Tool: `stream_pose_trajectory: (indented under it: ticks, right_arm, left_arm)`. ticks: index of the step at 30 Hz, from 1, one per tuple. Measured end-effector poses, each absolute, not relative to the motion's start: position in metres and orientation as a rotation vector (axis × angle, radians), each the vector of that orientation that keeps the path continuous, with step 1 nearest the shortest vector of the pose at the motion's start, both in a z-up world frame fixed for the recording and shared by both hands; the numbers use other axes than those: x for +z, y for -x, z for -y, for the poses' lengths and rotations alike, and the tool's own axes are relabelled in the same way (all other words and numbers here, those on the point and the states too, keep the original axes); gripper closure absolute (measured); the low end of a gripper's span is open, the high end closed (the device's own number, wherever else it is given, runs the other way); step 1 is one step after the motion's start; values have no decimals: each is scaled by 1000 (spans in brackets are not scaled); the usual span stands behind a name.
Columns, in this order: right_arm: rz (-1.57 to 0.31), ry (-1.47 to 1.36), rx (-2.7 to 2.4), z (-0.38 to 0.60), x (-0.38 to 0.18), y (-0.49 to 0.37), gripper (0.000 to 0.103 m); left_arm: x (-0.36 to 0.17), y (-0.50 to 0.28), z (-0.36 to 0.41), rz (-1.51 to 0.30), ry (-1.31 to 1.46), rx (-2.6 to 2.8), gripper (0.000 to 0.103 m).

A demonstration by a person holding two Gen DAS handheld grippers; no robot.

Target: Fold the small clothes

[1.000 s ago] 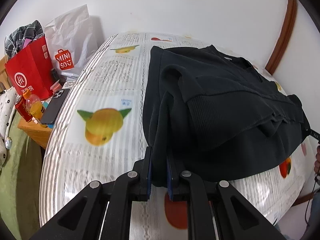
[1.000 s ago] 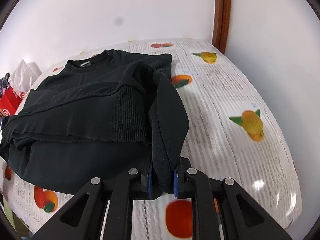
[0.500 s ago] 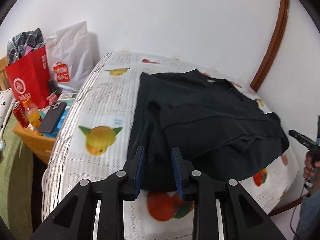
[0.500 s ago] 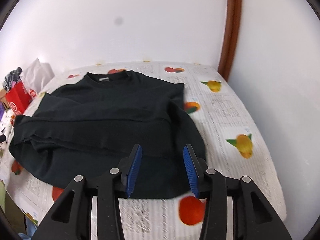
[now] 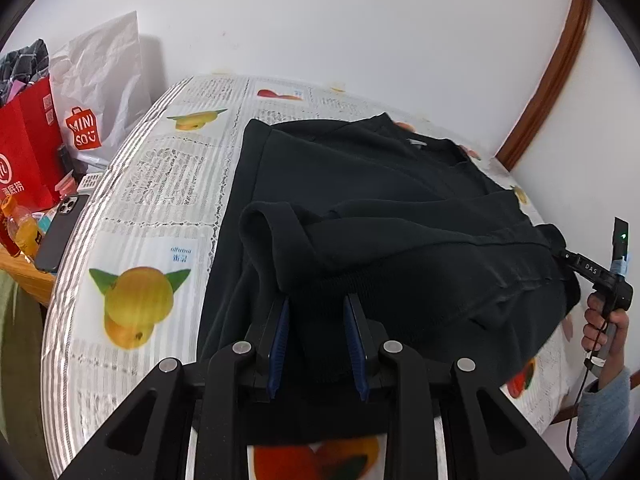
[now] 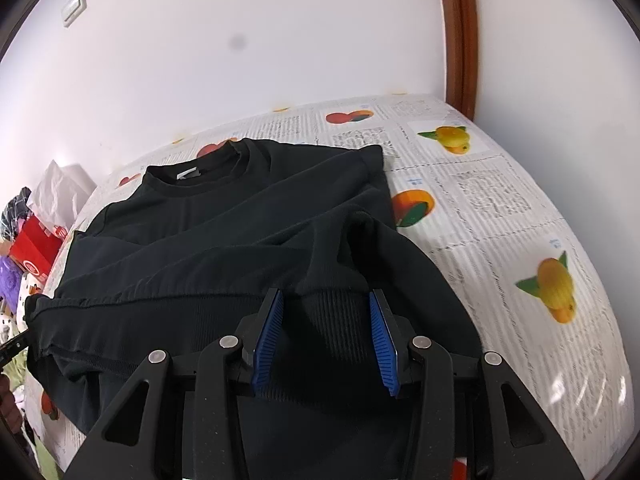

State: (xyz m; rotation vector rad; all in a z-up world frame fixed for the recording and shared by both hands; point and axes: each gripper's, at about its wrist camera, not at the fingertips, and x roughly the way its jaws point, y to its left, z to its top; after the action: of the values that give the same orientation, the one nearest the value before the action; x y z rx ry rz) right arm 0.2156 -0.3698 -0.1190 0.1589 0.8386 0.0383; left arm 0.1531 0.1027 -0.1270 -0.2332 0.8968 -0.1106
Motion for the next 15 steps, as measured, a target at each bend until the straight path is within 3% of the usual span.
stream_pose_trajectory:
  ticks: [4,9,15]
  right_arm:
    - [-839,-144,38,365,-123,-225,62]
    - [-833,-121,34,364,-124,-226,75]
    - [-836,-113,57,368,-124,-221,77]
  left_arm:
    - [-130,-165,-105,-919,265,-120,77]
    - [-129,-173,-112,-922,302,-112,77]
    - [-128,-175,-108,-924,274,-108,64]
